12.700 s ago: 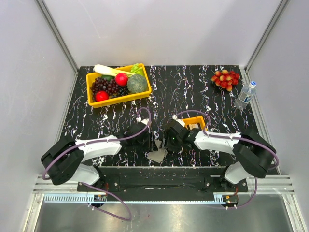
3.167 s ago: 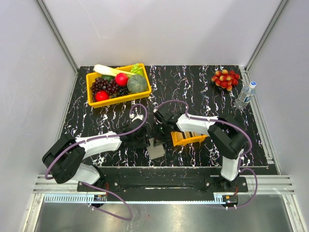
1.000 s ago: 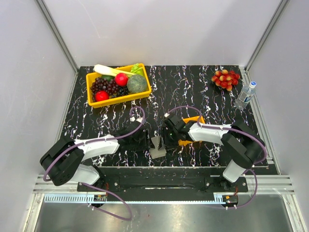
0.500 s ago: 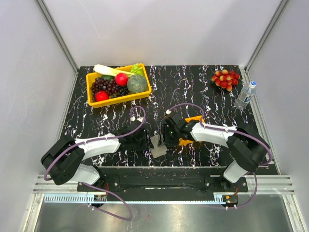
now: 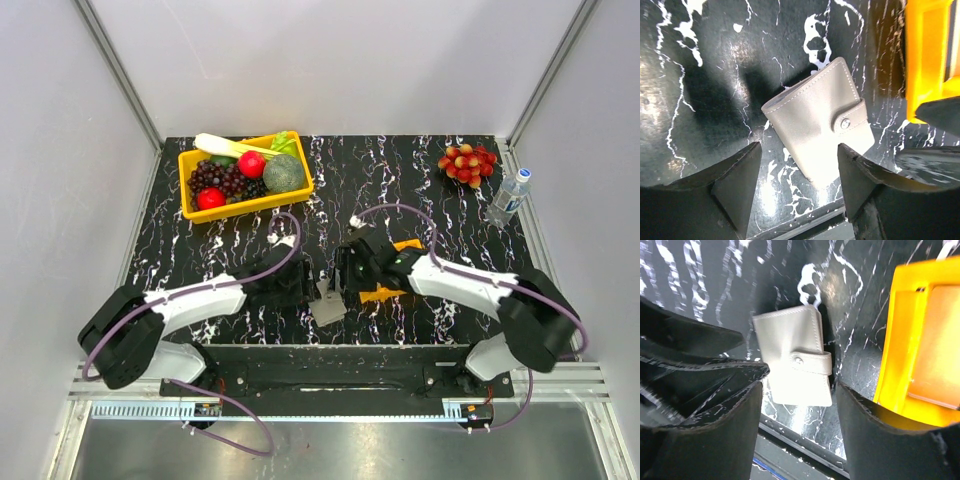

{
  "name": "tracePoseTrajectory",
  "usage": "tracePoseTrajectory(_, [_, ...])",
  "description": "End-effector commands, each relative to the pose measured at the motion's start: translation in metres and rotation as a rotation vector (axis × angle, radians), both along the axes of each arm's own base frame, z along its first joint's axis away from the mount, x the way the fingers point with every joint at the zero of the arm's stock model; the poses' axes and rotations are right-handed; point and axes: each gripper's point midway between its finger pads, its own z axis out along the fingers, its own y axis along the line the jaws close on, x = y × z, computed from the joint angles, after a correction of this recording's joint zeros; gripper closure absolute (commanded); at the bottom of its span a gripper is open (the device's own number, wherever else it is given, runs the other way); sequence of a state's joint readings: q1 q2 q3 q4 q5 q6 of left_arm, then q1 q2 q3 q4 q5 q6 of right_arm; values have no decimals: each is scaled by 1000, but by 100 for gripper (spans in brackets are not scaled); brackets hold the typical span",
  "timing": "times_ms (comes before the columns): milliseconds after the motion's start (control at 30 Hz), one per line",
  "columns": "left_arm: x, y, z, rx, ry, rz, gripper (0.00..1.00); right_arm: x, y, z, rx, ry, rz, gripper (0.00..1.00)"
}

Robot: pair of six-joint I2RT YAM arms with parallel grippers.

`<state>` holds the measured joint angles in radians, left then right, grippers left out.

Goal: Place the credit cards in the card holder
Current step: Close the card holder at the center of the board, then reset both arms

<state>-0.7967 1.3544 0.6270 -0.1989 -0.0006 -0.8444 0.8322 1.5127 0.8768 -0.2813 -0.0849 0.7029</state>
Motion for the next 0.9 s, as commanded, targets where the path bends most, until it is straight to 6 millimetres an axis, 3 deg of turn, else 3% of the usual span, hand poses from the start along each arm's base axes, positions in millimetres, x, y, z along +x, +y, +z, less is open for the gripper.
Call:
tracePoseTrajectory(0, [22, 5, 41, -11, -151, 48, 31, 28, -10, 55, 32, -243, -51, 30])
tracePoseTrajectory(67, [24, 12, 50, -6, -177, 71, 24, 34, -21, 66, 17, -296, -87, 23])
tracePoseTrajectory(167, [27, 21, 62, -11, -209, 100, 18, 30, -34, 75, -8, -323, -86, 21])
tracePoseTrajectory(267, [29, 32, 68, 3, -218, 121, 10, 5, -44, 68, -30, -222, -48, 21])
tracePoseTrajectory(367, [30, 41, 68, 27, -212, 138, 2, -24, -72, 54, -44, -85, -181, 21])
tracePoseTrajectory(467, [30, 47, 66, 34, -205, 158, 1, -52, -97, 40, 10, -24, -281, 21])
tracePoseTrajectory(533, [30, 48, 65, 26, -204, 164, 1, -61, -113, 43, 63, -49, -341, 17])
tracePoseTrajectory(700, [35, 45, 68, 17, -199, 152, 1, -57, -137, 35, 69, -95, -469, 9])
tracePoseTrajectory(867, [38, 38, 70, 13, -183, 130, 1, -28, -152, 30, -77, -122, -510, 1])
